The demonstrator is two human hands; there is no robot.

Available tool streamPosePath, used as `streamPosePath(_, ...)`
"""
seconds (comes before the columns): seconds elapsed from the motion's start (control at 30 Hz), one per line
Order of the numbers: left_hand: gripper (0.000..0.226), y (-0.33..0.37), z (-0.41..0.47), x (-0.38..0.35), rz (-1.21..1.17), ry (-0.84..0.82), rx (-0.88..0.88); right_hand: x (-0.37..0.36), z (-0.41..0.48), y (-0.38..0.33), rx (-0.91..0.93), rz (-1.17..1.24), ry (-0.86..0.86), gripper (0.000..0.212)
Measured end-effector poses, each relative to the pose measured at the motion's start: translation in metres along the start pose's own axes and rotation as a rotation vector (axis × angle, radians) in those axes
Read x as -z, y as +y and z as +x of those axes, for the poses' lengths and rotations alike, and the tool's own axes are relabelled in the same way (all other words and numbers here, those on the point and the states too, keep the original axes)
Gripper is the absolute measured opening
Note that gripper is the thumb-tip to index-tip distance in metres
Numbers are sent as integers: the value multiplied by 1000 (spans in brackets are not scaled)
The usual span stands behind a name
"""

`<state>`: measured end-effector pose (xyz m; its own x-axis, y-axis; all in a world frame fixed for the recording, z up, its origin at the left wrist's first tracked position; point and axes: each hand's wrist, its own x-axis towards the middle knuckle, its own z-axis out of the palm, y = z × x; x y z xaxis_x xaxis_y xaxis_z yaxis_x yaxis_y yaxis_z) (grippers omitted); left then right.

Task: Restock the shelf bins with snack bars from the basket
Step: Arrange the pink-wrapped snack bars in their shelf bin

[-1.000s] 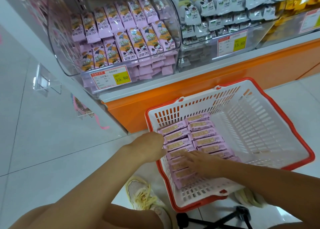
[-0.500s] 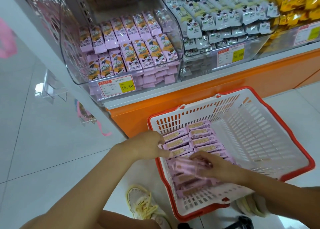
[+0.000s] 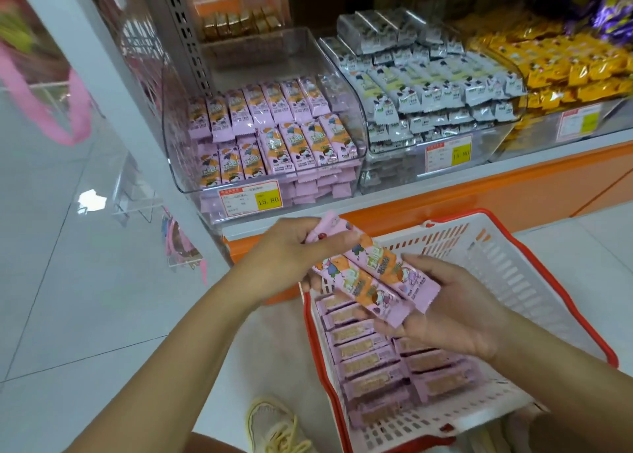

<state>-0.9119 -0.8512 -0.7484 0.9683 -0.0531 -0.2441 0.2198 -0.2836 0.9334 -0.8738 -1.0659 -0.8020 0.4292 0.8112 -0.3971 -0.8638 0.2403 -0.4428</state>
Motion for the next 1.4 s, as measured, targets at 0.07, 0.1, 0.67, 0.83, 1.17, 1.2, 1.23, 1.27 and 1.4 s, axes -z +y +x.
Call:
streamPosePath(0.07, 29, 2, -1, 11, -56, 106, 7, -24, 3, -9, 248, -551, 165, 48)
streamPosePath(0.1, 36, 1, -1, 19, -67, 166, 12, -35, 5, -13, 410, -981, 240, 47)
streamPosePath(0.67, 46, 7, -12, 86, -478, 622, 87, -115, 100, -3, 1248, -2054, 413, 51)
streamPosePath(0.83, 27, -5, -13, 96, 115, 844, -4, -149, 133, -28, 850, -2073, 628, 52)
streamPosePath(1.17, 24, -17, -18, 100, 433, 872, -161, -184, 194, -29, 342, -2385, 899, 60)
streamPosePath(1.2, 25, -18, -17, 100, 446, 860, -159, -186, 198, -29, 319, -2364, 906, 65)
streamPosePath(1.23, 25, -18, -17, 100, 460, 848, -156, -188, 201, -28, 302, -2336, 909, 68)
streamPosePath(1.27, 26, -18, -17, 100, 472, 836, -152, -190, 206, -29, 288, -2303, 906, 72)
streamPosePath(1.4, 30, -19, -19, 100, 504, 812, -147, -195, 217, -33, 237, -2184, 903, 81)
